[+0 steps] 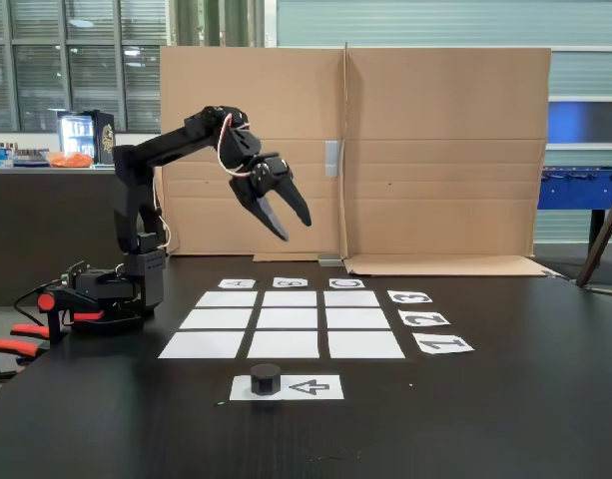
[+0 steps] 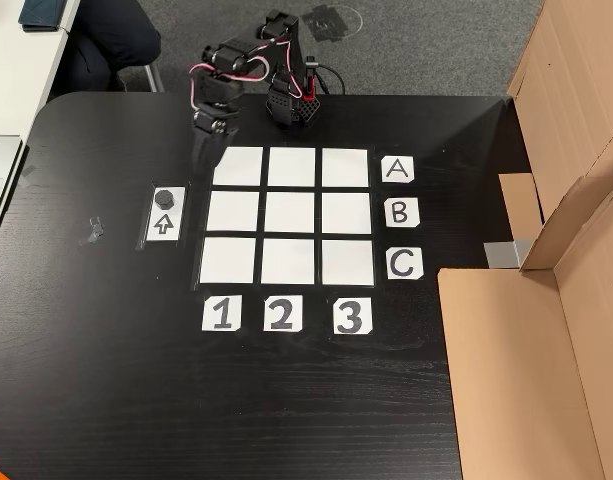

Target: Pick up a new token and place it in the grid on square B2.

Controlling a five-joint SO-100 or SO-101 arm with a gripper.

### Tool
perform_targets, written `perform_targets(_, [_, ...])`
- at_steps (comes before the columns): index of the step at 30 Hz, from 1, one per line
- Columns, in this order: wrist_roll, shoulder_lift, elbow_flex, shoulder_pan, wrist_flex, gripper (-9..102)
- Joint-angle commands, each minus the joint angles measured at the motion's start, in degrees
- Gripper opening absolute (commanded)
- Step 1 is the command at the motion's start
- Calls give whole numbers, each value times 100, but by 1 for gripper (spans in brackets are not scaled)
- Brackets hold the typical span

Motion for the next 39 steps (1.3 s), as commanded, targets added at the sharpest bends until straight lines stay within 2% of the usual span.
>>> perform_targets(1, [44, -255, -255, 290, -211, 25])
perform_targets(5, [44, -721, -396, 545, -272, 28])
perform_targets(23, [70, -2303, -870, 1424, -193, 28])
perform_targets(30, [97, -2760, -1397, 1529, 554, 28])
perform_targets(39, [211, -3164, -2092, 1652, 1037, 28])
